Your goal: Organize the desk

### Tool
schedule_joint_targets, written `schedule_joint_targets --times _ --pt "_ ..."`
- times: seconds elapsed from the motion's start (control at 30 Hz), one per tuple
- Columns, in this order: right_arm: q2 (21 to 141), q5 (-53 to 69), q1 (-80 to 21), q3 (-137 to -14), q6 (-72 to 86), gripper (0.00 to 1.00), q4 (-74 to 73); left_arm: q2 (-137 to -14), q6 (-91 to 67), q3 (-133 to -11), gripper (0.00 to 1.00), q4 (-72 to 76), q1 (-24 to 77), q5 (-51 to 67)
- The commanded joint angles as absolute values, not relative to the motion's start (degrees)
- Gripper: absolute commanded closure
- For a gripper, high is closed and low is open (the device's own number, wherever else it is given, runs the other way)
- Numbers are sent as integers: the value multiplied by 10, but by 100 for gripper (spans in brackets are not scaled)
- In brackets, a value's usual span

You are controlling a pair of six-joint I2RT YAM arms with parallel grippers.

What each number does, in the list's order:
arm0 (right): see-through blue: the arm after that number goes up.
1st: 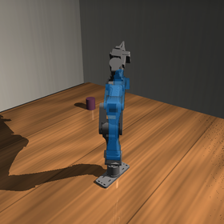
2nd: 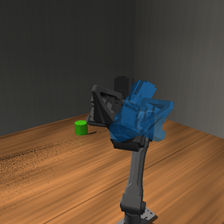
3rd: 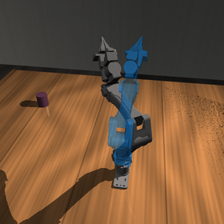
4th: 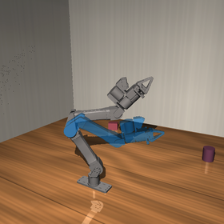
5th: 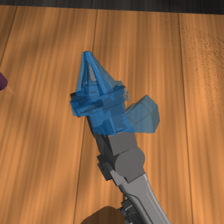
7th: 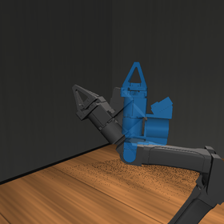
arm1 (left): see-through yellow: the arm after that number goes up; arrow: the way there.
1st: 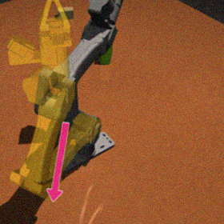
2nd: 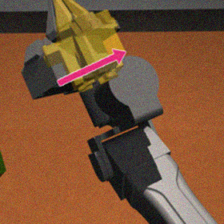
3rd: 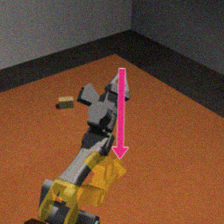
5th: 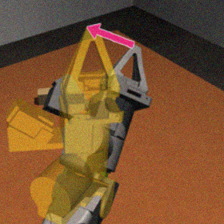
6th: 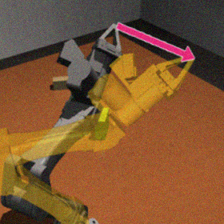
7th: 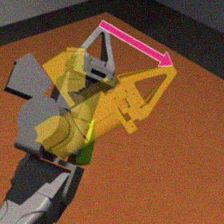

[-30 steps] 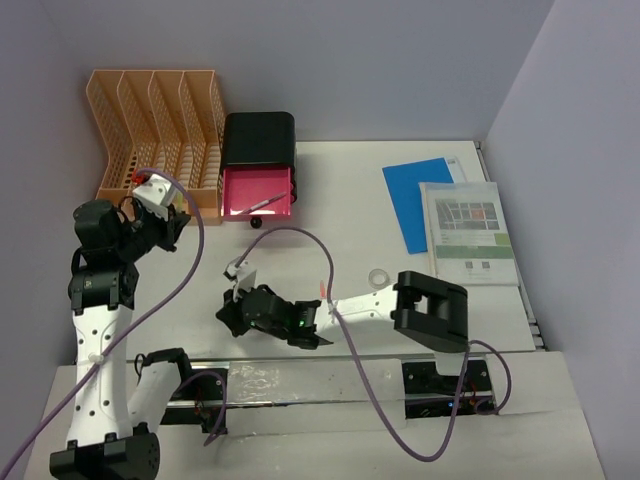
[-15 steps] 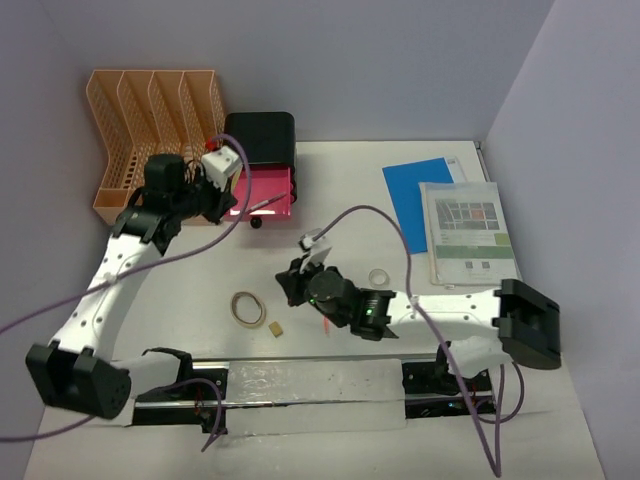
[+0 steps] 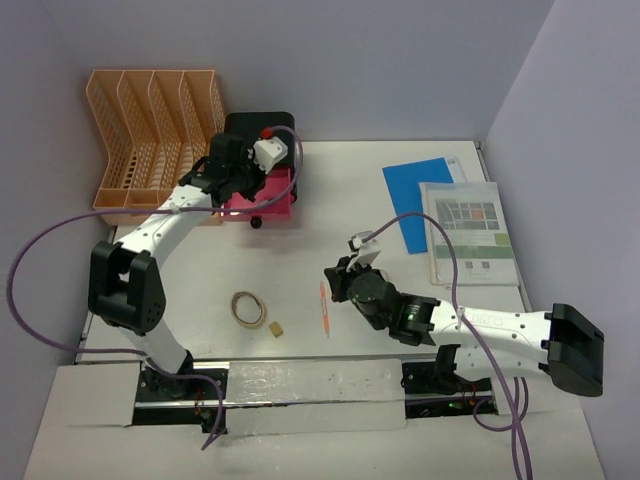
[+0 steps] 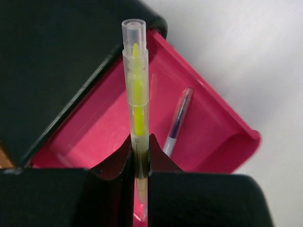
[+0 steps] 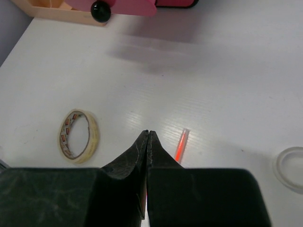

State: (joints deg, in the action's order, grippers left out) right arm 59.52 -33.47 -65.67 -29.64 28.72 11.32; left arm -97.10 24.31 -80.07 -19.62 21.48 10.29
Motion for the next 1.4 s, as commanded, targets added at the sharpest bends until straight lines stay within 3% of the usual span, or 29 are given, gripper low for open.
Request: schedule_joint_targets --times 0.0,0.27,0.4,0.63,0.8,1.17,1.37 --pt "556 -360 -646 -272 279 100 108 -984 292 -823 100 -153 216 55" --pt "534 -348 -630 -251 268 100 113 -989 334 -809 99 -140 217 14" --pt "533 -355 -628 -246 269 100 115 -1003 351 -822 88 -166 218 7" --pt "542 -352 -623 -248 286 99 111 -1007 368 -807 82 -179 218 20" --pt "567 -355 -622 -271 294 90 82 -1014 395 -805 84 -190 218 7" --pt "571 -364 -622 -277 289 85 89 -1032 429 -816 82 -238 219 24" --pt "574 -362 -623 -288 296 76 59 -1052 414 -840 72 -249 219 28"
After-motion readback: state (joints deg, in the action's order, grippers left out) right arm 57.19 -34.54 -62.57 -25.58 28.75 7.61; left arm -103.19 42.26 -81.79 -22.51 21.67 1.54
